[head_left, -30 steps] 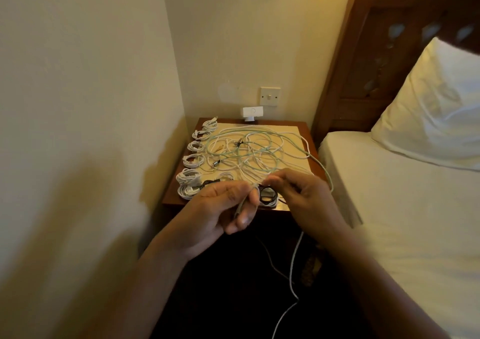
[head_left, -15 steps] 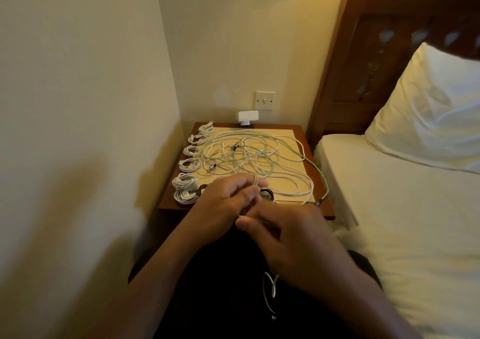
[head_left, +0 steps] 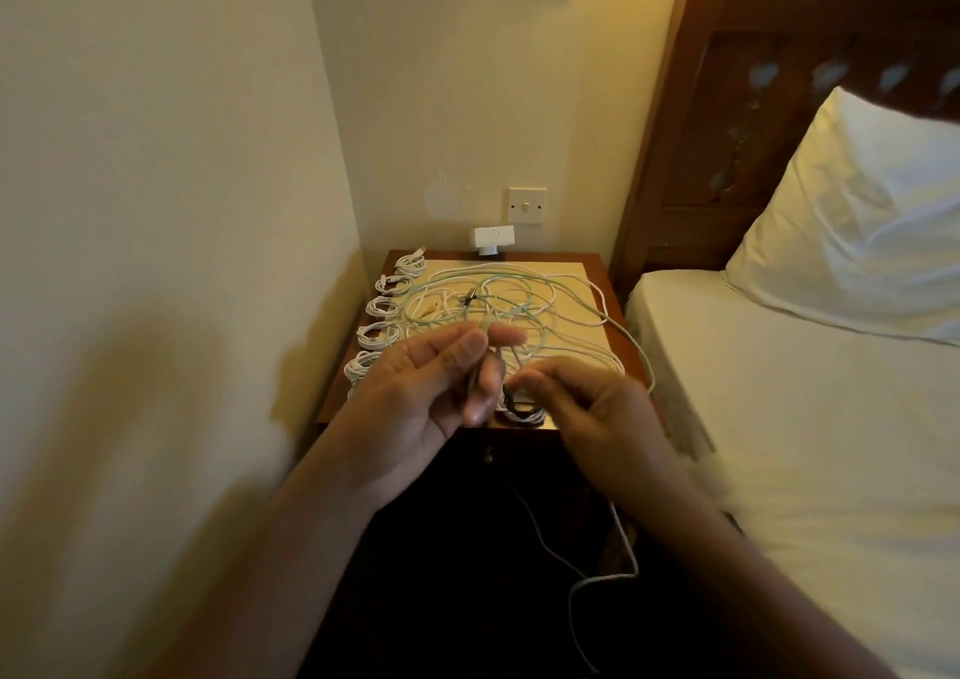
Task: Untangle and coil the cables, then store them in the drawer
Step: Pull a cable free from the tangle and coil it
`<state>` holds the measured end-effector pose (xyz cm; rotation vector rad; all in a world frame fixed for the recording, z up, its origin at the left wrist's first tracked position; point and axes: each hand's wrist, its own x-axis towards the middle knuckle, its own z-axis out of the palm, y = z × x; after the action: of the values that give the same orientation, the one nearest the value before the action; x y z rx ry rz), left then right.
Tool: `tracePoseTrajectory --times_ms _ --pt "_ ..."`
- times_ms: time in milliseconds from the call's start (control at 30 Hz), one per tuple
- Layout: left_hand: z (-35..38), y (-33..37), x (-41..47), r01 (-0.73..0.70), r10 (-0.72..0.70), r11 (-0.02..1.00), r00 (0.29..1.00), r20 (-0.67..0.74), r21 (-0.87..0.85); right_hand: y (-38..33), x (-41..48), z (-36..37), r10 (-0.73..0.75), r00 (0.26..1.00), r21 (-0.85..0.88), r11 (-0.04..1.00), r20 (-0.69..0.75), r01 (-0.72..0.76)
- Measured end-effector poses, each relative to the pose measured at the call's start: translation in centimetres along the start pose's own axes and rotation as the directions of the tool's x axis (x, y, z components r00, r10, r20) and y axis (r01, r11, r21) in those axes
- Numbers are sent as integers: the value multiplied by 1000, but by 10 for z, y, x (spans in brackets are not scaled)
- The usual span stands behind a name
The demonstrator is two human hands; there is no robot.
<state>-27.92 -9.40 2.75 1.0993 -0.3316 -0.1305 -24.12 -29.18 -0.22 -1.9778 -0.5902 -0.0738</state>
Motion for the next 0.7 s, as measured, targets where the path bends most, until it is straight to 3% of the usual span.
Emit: tracePoseTrajectory --times_ms 100,167,233,333,400,500,633,700 --pt "5 -4 17 -53 52 999 989 -137 -4 4 -22 27 -17 998 -50 999 55 19" --pt "6 -10 24 -73 127 968 968 -218 241 0 -33 31 -40 993 -134 989 113 55" --pt "3 -15 26 -44 216 821 947 -238 569 -11 -36 25 -76 985 -227 968 157 111" --pt "-3 -24 21 24 143 617 980 -142 787 -33 -28 3 -110 981 -292 944 158 153" --pt "-8 -25 13 55 -23 652 998 -53 756 -36 -12 -17 -111 990 -284 950 85 131" --pt "-19 -16 -1 123 -171 855 984 50 505 -21 16 -40 -66 998 -172 983 25 69" --pt "-41 10 -11 122 -165 944 979 117 308 10 30 -53 -12 994 -51 999 109 18" --pt "-60 27 -12 68 -71 992 997 21 110 32 32 -62 21 996 -34 999 85 -18"
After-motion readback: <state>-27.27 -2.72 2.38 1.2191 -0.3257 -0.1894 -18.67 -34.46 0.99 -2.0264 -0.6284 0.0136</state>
